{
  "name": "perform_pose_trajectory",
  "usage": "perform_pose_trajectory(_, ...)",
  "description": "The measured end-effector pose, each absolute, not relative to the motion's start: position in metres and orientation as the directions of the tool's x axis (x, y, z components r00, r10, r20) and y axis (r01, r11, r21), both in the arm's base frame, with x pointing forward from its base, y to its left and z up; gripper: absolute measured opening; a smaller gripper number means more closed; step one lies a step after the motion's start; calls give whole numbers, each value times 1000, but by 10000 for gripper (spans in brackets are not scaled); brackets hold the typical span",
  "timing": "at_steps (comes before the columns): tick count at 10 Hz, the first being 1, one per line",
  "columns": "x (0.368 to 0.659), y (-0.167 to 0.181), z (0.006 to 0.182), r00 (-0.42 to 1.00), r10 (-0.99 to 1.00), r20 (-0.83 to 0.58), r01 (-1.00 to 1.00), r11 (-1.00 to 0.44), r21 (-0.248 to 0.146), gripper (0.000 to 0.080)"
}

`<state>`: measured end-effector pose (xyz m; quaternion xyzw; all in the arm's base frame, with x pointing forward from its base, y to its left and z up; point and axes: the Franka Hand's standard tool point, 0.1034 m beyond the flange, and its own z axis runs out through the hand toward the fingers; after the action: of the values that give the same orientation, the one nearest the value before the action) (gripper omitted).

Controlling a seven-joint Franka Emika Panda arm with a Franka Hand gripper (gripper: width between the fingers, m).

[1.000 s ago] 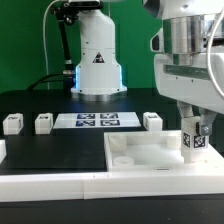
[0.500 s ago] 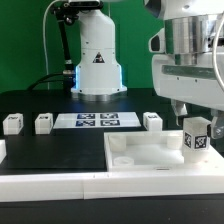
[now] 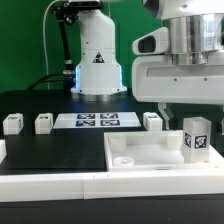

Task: Assemble square table

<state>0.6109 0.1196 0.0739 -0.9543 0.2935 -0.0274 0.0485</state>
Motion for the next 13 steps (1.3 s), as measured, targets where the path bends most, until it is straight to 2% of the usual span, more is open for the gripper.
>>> perform_pose_trajectory(4,610,122,74,965,-256,59,-250,-964,-92,649)
perform_pose_trajectory(7,610,122,73,992,-101,74,-95,-992,-81,649)
perform_pose_trajectory(8,610,120,73,995,-70,76,-64,-995,-79,526)
perform_pose_trajectory(9,610,120,73,995,-69,76,-63,-995,-79,526)
perform_pose_trajectory(10,611,120,73,995,-70,76,-64,-995,-79,386)
perform_pose_trajectory(11,611,119,73,994,-72,77,-66,-995,-78,291)
perform_pose_trajectory(13,611,118,73,994,-78,76,-72,-994,-79,291)
